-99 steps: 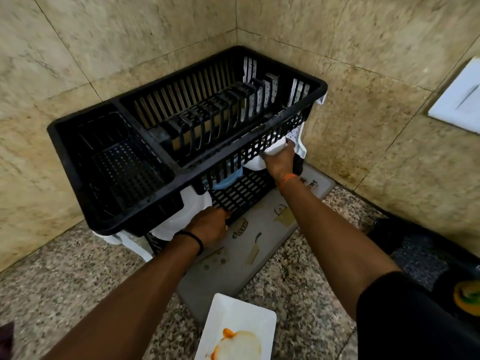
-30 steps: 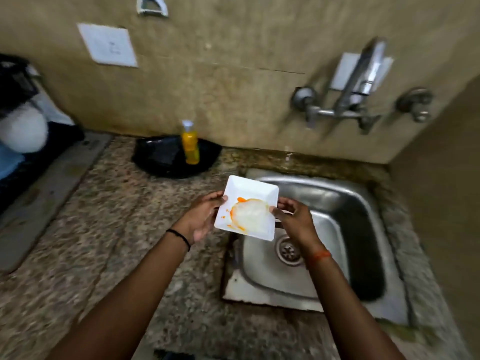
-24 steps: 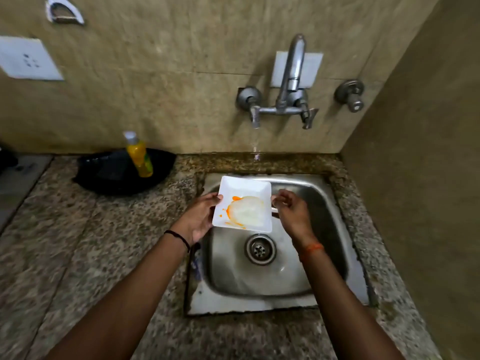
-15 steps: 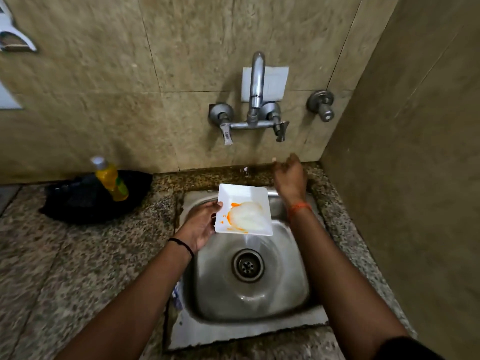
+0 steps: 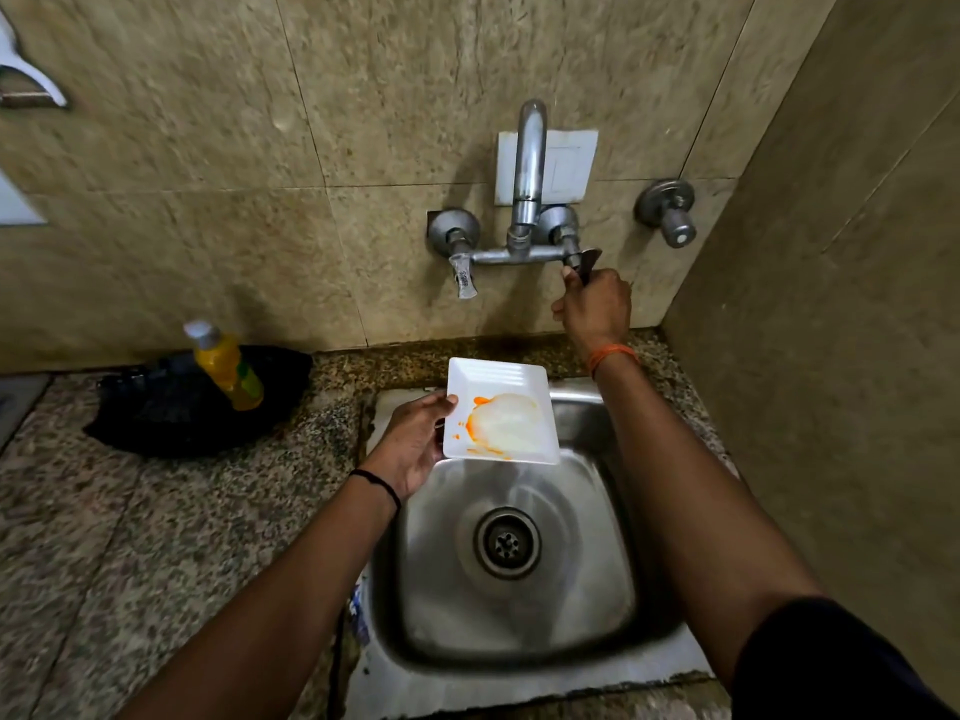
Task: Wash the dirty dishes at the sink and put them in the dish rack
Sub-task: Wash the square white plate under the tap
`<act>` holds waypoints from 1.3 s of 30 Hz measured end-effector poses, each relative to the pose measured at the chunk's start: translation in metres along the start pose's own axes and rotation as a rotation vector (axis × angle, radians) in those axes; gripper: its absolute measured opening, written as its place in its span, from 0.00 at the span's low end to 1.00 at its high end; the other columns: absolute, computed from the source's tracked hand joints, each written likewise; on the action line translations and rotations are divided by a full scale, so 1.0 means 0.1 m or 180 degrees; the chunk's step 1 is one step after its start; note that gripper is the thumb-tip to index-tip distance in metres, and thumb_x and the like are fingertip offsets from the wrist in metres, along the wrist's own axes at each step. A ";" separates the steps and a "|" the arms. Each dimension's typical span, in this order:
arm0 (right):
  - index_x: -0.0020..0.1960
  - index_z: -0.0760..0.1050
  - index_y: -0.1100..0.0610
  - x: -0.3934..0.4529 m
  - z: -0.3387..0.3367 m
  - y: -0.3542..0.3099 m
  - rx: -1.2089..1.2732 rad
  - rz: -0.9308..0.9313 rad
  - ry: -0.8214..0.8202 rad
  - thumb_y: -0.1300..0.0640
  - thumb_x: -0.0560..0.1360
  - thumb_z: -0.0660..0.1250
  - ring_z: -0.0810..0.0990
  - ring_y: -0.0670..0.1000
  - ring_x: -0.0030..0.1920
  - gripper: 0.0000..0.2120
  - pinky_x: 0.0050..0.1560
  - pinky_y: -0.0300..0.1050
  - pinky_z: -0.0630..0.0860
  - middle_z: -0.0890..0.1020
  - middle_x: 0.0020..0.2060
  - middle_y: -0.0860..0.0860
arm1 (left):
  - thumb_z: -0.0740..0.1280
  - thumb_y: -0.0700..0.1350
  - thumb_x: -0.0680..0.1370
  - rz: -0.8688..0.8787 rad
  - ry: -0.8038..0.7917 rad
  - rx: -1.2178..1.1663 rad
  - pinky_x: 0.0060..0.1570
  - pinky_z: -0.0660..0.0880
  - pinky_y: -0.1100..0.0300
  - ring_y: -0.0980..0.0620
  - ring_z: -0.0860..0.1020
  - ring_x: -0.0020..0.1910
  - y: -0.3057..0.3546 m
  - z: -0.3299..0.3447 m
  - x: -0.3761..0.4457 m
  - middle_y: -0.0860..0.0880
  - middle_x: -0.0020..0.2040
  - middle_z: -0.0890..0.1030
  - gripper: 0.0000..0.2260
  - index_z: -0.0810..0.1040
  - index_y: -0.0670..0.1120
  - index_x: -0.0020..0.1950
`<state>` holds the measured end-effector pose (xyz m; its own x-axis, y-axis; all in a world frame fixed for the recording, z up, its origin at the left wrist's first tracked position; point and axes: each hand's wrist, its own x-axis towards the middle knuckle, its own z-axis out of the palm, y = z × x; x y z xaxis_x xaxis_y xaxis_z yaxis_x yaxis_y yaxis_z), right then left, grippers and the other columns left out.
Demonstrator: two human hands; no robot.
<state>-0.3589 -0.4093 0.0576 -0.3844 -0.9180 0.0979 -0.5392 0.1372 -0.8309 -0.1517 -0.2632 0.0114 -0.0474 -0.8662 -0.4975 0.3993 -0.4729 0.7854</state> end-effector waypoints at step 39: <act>0.79 0.41 0.55 -1.56 -0.13 0.45 -0.2713 -0.1956 -0.1637 0.25 0.71 0.41 0.46 0.58 0.78 0.47 0.77 0.59 0.45 0.44 0.78 0.59 | 0.59 0.37 0.81 0.0187 0.0168 -0.0594 0.55 0.77 0.45 0.44 0.80 0.52 0.05 0.21 0.31 0.38 0.62 0.78 0.15 0.72 0.38 0.68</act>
<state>-0.3325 -0.2549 0.0116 0.3592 -0.9324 -0.0400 -0.9321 -0.3563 -0.0656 -0.1702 -0.2956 0.0080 0.0271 -0.8795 -0.4751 0.5631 -0.3793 0.7342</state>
